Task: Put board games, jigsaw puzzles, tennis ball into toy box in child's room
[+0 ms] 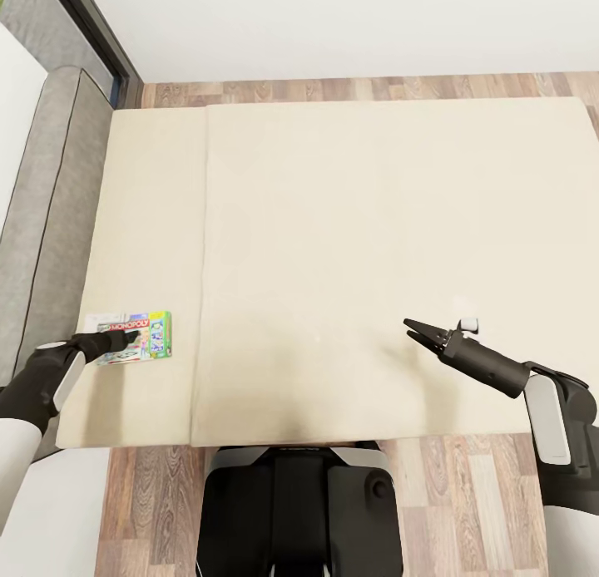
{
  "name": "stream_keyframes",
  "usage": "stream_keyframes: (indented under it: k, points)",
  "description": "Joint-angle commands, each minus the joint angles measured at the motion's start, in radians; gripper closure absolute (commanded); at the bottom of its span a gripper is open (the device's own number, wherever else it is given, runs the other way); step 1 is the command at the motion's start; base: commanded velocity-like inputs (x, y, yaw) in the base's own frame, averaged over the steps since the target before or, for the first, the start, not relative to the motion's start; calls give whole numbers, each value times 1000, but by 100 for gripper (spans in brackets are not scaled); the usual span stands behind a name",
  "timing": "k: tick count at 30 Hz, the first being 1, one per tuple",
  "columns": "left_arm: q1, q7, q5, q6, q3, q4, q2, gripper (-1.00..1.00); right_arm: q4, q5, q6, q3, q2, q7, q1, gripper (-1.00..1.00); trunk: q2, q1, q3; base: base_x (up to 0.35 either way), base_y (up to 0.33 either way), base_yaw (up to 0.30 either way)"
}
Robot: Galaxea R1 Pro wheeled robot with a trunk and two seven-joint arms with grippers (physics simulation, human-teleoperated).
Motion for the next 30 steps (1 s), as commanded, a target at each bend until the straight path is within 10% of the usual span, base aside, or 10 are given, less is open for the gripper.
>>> stream_keyframes:
  k: [1, 30]
  points:
    - [0, -2, 9, 8, 2, -1, 0, -100, 0, 4, 4, -1, 0, 6, -1, -100, -2, 1, -1, 0, 0, 0]
    - [0, -206, 20, 31, 16, 0, 79, -100, -2, 4, 4, -1, -8, 5, 4, -100, -2, 1, -1, 0, 0, 0]
